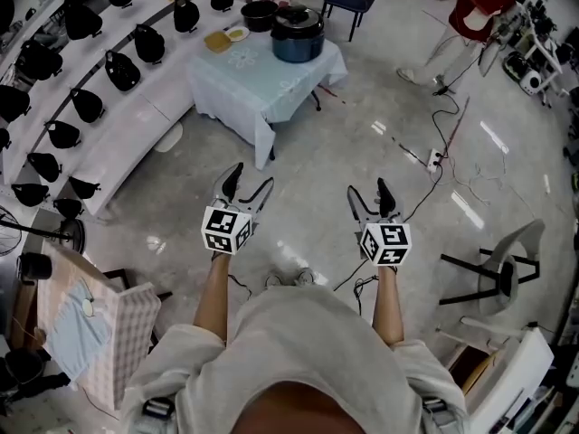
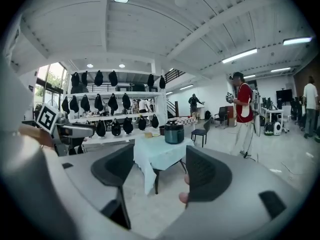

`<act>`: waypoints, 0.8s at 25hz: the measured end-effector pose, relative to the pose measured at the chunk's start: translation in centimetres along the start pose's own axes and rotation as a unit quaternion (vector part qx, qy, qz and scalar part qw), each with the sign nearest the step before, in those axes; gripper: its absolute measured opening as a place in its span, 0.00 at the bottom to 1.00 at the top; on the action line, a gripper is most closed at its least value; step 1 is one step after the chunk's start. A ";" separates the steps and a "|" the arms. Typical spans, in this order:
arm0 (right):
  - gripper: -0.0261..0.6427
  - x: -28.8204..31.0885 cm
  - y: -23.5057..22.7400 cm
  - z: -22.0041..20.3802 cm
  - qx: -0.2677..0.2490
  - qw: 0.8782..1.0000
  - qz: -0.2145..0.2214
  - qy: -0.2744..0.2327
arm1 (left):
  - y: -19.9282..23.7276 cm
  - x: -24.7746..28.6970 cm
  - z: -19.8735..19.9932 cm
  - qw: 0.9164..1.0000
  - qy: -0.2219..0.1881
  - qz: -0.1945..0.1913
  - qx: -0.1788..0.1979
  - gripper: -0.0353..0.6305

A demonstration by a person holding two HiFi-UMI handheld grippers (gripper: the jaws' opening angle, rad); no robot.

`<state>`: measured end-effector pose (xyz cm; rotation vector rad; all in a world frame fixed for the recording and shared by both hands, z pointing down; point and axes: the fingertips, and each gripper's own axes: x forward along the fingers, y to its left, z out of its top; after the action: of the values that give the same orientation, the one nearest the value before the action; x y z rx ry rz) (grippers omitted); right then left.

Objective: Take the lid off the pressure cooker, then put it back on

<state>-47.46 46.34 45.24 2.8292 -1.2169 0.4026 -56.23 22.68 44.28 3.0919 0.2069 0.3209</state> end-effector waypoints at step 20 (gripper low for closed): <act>0.49 8.6 -9.2 0.2 -0.014 1.000 -0.010 0.016 | 0.0 13.3 -0.5 1.000 0.009 -0.016 -0.006 0.53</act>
<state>-35.16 46.59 47.83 2.7976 -1.1772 0.4238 -43.41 24.47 47.52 3.0713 0.2540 0.3464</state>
